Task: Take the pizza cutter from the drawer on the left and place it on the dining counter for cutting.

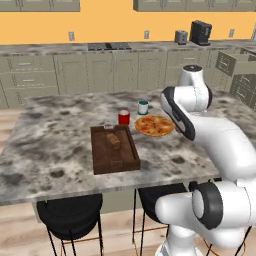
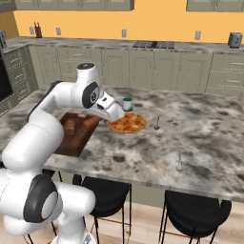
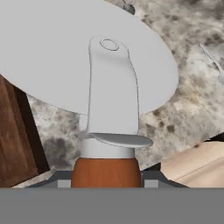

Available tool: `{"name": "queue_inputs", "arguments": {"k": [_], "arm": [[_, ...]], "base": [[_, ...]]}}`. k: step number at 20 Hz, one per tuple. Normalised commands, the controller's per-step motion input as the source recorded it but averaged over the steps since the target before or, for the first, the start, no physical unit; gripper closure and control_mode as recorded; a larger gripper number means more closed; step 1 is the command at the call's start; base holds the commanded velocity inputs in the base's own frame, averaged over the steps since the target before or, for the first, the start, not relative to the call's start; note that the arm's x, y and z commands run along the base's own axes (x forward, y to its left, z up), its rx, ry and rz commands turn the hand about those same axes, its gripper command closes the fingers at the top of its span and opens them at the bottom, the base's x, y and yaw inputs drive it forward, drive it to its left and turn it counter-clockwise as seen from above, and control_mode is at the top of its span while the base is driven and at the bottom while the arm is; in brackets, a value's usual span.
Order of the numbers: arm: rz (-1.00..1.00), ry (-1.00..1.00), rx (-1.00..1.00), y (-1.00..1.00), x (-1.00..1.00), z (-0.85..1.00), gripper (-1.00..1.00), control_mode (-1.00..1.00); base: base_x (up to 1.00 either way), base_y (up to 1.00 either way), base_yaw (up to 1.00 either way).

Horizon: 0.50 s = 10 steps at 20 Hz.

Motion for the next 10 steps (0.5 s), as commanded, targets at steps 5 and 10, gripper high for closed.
{"name": "queue_inputs", "arguments": {"k": [5, 10], "arm": [[-0.29, 0.15, 0.08, -0.24, 0.67, -0.51, 1.0, -1.0], [-0.17, 0.26, 0.1, -0.48, 0.6, -0.42, 1.0, -1.0]], "base": [[0.0, 0.0, 0.0], [0.0, 0.0, 0.0]]}}
